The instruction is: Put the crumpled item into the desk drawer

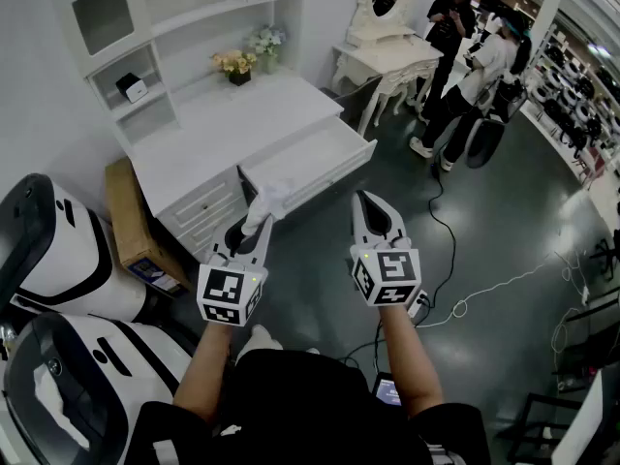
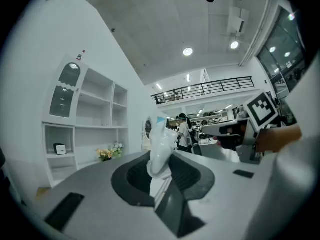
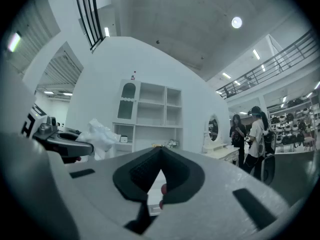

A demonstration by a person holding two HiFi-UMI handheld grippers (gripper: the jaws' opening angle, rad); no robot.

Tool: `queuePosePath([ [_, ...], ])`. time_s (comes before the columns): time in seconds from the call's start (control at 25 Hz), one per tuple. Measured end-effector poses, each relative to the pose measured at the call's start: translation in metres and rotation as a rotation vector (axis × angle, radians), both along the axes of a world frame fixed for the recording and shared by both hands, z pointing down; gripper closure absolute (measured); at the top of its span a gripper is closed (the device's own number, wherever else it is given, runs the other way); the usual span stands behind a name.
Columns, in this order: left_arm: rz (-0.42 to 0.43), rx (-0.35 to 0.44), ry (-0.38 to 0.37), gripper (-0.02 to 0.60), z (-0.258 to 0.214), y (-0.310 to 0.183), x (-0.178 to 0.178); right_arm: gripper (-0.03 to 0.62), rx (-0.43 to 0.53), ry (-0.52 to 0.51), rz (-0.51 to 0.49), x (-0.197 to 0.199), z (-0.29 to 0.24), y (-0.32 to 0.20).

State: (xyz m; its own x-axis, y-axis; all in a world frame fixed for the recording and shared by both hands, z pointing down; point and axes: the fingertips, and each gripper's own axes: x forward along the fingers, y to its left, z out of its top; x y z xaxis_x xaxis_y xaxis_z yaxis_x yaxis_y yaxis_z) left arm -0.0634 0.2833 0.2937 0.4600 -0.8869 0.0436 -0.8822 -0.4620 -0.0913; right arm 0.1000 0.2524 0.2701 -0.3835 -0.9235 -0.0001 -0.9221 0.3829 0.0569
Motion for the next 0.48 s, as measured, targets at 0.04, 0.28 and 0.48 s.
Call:
queuePosePath([
  [0.04, -0.001, 0.002, 0.001, 0.506, 0.000, 0.001, 0.000, 0.602, 0.000, -0.009, 0.000, 0.001, 0.000, 0.001],
  [0.28, -0.010, 0.007, 0.005, 0.506, 0.001, 0.010, 0.000, 0.601, -0.008, -0.033, -0.013, 0.002, 0.003, 0.010],
  [0.48, -0.019, -0.011, 0.009, 0.506, 0.010, 0.014, 0.000, 0.600, -0.027, -0.032, -0.017, 0.004, 0.013, 0.012],
])
